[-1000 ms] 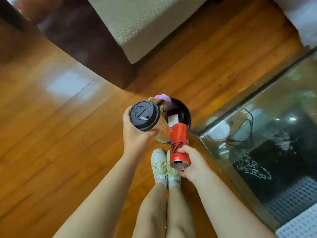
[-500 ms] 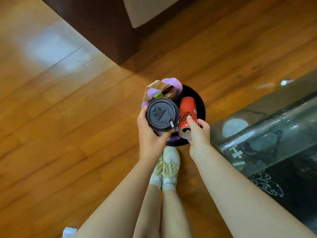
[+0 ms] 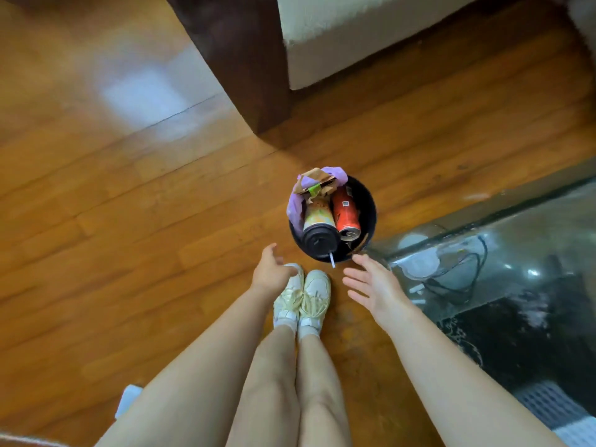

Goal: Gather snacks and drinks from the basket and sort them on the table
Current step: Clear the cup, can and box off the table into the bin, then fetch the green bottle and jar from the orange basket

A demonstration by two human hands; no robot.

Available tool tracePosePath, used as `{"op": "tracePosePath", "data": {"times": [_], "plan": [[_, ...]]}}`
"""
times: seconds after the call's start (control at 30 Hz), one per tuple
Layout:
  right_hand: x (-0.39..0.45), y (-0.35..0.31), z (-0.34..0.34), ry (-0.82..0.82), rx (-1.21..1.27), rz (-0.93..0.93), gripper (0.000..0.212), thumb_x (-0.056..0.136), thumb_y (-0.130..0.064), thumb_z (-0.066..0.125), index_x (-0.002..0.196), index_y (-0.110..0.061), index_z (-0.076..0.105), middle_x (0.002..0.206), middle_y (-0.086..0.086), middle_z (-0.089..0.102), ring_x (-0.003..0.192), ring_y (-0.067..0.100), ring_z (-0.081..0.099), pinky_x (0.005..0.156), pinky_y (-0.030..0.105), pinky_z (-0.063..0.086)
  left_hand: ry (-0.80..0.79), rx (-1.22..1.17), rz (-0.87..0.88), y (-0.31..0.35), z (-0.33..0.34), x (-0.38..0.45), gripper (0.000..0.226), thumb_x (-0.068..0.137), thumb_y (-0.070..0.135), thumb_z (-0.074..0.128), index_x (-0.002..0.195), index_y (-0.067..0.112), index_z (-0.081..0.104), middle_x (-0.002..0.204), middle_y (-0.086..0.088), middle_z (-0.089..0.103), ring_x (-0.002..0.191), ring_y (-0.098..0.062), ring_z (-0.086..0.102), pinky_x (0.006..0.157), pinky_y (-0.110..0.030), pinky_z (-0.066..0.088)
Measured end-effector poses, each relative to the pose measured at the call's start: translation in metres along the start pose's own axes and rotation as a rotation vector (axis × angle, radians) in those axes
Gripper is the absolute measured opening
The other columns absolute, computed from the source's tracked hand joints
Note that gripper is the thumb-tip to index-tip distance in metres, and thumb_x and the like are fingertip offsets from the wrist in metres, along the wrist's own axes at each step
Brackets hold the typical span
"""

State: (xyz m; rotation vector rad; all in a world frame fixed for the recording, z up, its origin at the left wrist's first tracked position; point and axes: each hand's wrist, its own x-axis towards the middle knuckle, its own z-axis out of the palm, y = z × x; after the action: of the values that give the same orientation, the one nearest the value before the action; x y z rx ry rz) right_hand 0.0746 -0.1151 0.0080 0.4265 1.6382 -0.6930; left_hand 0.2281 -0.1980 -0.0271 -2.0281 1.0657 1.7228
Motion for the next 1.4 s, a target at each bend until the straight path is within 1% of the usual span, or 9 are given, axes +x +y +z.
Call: {"op": "tracePosePath", "data": {"times": [0.17, 0.37, 0.53, 0.63, 0.83, 0.97, 1.17, 1.27, 1.4], "plan": [[-0.093, 0.009, -0.021, -0.016, -0.054, -0.037, 0.031, 0.098, -0.024, 0.043, 0.126, -0.014, 0.051, 0.107, 0.011, 0.062, 0.097, 0.023, 0.06, 0.087, 0.036, 0.047, -0.073, -0.141, -0.013, 0.018, -0.052, -0.107, 0.03, 0.091, 0.008, 0.048, 0.121, 0.011, 0.05, 0.084, -0.004, 0.063, 0.064, -0.015, 0.054, 0.057, -0.026, 0.04], [-0.185, 0.022, -0.031, 0.038, -0.141, -0.027, 0.022, 0.095, -0.02, 0.048, 0.114, -0.012, 0.056, 0.093, 0.01, 0.063, 0.085, 0.023, 0.06, 0.076, 0.034, 0.049, 0.042, -0.233, 0.15, 0.009, -0.1, -0.225, 0.014, 0.095, 0.012, 0.043, 0.098, 0.012, 0.057, 0.072, -0.001, 0.06, 0.058, -0.01, 0.047, 0.035, -0.008, 0.036], [-0.22, 0.007, -0.01, 0.002, -0.384, -0.003, 0.017, 0.093, -0.017, 0.05, 0.107, -0.009, 0.055, 0.077, 0.011, 0.057, 0.063, 0.02, 0.051, 0.054, 0.026, 0.042, 0.178, -0.514, 0.097, -0.045, -0.136, -0.276, 0.014, 0.095, 0.012, 0.044, 0.095, 0.017, 0.058, 0.073, 0.001, 0.06, 0.059, -0.011, 0.05, 0.052, -0.021, 0.037], [-0.228, -0.007, 0.02, 0.022, -0.578, -0.026, 0.015, 0.09, -0.016, 0.054, 0.096, -0.002, 0.054, 0.067, 0.01, 0.053, 0.052, 0.018, 0.045, 0.043, 0.023, 0.038, 0.277, -0.776, -0.001, -0.093, -0.155, -0.292, 0.017, 0.093, 0.01, 0.045, 0.091, 0.02, 0.058, 0.07, 0.002, 0.061, 0.057, -0.01, 0.05, 0.051, -0.022, 0.035], [-0.24, -0.021, 0.137, -0.032, -0.959, -0.12, 0.017, 0.091, -0.019, 0.053, 0.083, -0.004, 0.055, 0.069, 0.009, 0.057, 0.056, 0.018, 0.05, 0.052, 0.025, 0.041, 0.556, -1.151, -0.271, -0.2, -0.188, -0.303, 0.018, 0.097, 0.013, 0.044, 0.108, 0.016, 0.059, 0.077, 0.001, 0.06, 0.065, -0.011, 0.052, 0.055, -0.022, 0.041], [-0.255, -0.01, 0.234, -0.168, -1.217, -0.301, 0.01, 0.094, -0.019, 0.05, 0.086, -0.015, 0.054, 0.073, 0.008, 0.06, 0.061, 0.019, 0.058, 0.054, 0.025, 0.046, 0.556, -1.389, -0.425, -0.259, -0.206, -0.301, 0.027, 0.097, 0.013, 0.045, 0.12, 0.009, 0.058, 0.099, -0.008, 0.06, 0.076, -0.017, 0.054, 0.057, -0.024, 0.04], [-0.285, 0.015, 0.358, -0.358, -1.459, -0.42, 0.011, 0.095, -0.022, 0.049, 0.098, -0.016, 0.058, 0.078, 0.006, 0.062, 0.065, 0.015, 0.059, 0.057, 0.023, 0.048, 0.519, -1.644, -0.545, -0.315, -0.257, -0.293, 0.028, 0.095, 0.018, 0.049, 0.12, 0.007, 0.057, 0.108, -0.012, 0.062, 0.078, -0.018, 0.057, 0.067, -0.028, 0.043], [-0.296, 0.028, 0.404, -0.358, -1.44, -0.414, 0.012, 0.096, -0.021, 0.048, 0.098, -0.015, 0.058, 0.078, 0.008, 0.061, 0.065, 0.016, 0.058, 0.059, 0.025, 0.047, 0.488, -1.639, -0.53, -0.329, -0.303, -0.287, 0.03, 0.095, 0.018, 0.049, 0.122, 0.007, 0.055, 0.117, -0.012, 0.063, 0.092, -0.021, 0.059, 0.074, -0.031, 0.044], [-0.298, 0.039, 0.451, -0.325, -1.405, -0.369, 0.014, 0.097, -0.018, 0.046, 0.102, -0.01, 0.056, 0.078, 0.01, 0.06, 0.062, 0.018, 0.055, 0.056, 0.027, 0.043, 0.513, -1.525, -0.452, -0.326, -0.381, -0.273, 0.03, 0.097, 0.018, 0.047, 0.123, 0.007, 0.054, 0.115, -0.013, 0.063, 0.083, -0.018, 0.058, 0.066, -0.026, 0.043]]}}
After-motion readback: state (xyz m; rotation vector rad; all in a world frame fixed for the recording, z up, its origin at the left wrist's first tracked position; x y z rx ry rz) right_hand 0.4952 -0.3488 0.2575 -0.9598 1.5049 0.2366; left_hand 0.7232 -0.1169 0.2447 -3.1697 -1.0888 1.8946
